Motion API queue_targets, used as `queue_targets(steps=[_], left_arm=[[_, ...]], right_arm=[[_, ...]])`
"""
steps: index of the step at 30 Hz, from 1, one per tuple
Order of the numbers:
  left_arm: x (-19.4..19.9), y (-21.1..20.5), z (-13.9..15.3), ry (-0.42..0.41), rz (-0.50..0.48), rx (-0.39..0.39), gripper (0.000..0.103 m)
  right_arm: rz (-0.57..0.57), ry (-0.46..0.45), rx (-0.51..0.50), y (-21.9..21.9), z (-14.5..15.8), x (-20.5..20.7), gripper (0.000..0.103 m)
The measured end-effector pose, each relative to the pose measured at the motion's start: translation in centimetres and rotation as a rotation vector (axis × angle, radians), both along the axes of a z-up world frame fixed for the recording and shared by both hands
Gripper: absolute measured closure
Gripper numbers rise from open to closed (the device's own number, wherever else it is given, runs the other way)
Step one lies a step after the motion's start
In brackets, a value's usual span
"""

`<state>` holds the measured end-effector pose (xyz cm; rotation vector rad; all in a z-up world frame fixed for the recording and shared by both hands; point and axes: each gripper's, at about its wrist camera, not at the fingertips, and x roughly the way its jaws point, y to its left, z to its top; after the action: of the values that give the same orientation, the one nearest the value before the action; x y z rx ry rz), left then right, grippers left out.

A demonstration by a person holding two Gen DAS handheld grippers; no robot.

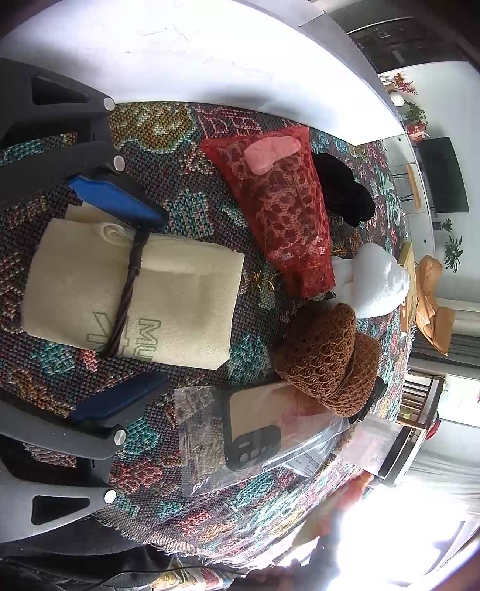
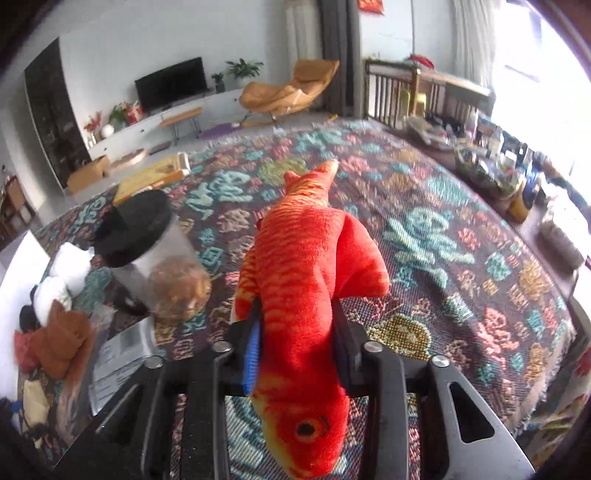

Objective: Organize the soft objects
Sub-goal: 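Hold the beige towel in the left gripper while the right gripper grasps the red fish plush, then lower the towel and fish plush into the white box and open both grippers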

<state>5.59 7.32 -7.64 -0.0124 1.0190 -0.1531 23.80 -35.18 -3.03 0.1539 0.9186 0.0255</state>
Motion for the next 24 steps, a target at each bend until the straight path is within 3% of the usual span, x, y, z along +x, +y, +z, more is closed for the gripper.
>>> queue_targets(steps=[2,4,6,9,12,13,14,16,17,19,21,24], left_arm=[[-0.1,0.3,0.4,0.005,-0.006,0.012,0.02],[-0.3,0.8,0.7,0.007,0.0,0.018,0.019],[-0.4,1.1,0.9,0.016,0.0,0.003,0.018],[-0.4,0.3,0.8,0.035,-0.047,0.001,0.017],[-0.1,-1.3,-0.1,0.048,-0.078,0.077,0.017],[-0.1,-1.6,-0.4,0.052,-0.077,0.108,0.017],[-0.1,-1.8,-0.6,0.058,-0.075,0.124,0.023],[-0.1,-1.2,-0.5,0.052,-0.052,0.115,0.048],[-0.1,-0.7,-0.2,0.049,-0.05,0.085,0.05],[-0.1,-0.1,1.0,0.023,-0.036,0.054,0.059],[-0.3,0.6,2.8,-0.023,-0.015,0.019,0.059],[-0.8,2.3,6.1,-0.076,0.018,-0.103,0.059]], right_arm=[[-0.056,0.062,0.051,-1.8,-1.0,1.1,0.053],[-0.064,0.062,0.067,-2.8,-0.2,1.2,0.047],[-0.024,0.063,0.008,-2.2,1.2,1.3,0.031],[0.09,0.127,-0.06,0.4,1.4,2.2,0.029],[0.152,0.219,-0.197,3.1,-1.6,3.6,0.03],[0.136,0.249,-0.268,3.4,-3.0,3.8,0.033],[0.117,0.271,-0.297,3.6,-3.8,3.8,0.05],[0.088,0.234,-0.283,3.5,-2.9,3.4,0.068],[0.083,0.217,-0.284,3.6,-2.1,3.0,0.08],[0.074,0.152,-0.276,3.6,0.5,2.0,0.082],[0.065,0.069,-0.252,3.9,4.0,0.5,0.082],[0.127,-0.023,-0.191,6.9,9.0,-1.9,0.082]])
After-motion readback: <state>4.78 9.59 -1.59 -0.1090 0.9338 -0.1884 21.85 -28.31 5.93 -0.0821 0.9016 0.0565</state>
